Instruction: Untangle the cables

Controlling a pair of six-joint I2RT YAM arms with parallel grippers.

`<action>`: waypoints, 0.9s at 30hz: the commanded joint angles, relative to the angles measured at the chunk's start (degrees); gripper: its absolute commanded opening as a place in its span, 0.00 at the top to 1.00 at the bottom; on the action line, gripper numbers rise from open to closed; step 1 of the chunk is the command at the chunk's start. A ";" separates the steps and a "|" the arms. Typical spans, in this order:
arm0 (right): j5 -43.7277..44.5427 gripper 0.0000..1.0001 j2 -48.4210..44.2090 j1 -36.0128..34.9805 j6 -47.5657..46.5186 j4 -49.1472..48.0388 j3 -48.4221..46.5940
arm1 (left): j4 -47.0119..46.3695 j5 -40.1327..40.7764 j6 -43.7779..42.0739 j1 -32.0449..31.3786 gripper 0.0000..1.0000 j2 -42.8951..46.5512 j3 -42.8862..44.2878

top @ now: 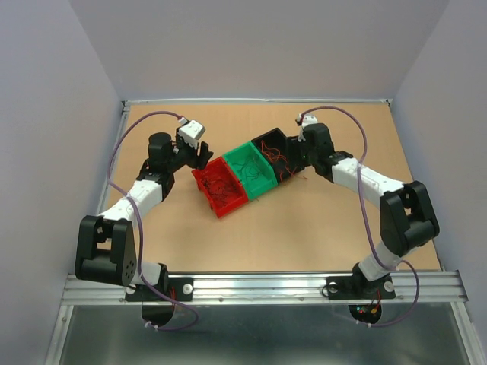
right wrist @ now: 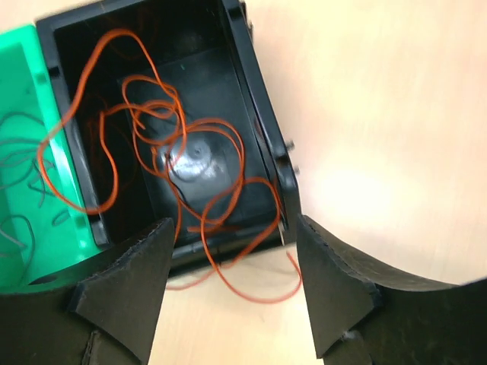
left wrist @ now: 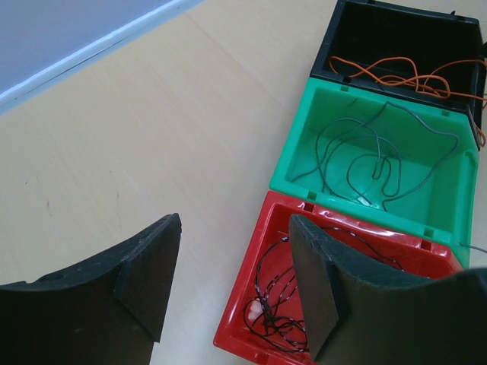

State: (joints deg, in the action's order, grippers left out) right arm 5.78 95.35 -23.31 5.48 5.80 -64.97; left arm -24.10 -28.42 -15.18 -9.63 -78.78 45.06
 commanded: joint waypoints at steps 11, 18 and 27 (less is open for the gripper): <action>2.21 0.24 -7.99 -2.18 3.58 -10.28 14.79 | -0.78 -1.72 -0.55 -1.18 0.30 1.18 2.49; 1.60 0.32 -2.19 -2.18 2.17 -11.78 11.27 | -0.51 -0.58 -0.90 -1.62 0.30 1.70 2.32; 0.46 0.60 4.23 -2.18 0.77 -12.13 6.35 | -0.60 0.21 -1.26 -1.80 0.30 0.30 2.75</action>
State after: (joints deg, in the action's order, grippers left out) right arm 6.83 99.11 -25.21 7.27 -2.52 -53.98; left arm -23.22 -28.32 -15.62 -10.92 -78.83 45.06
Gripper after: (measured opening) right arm 0.477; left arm 0.698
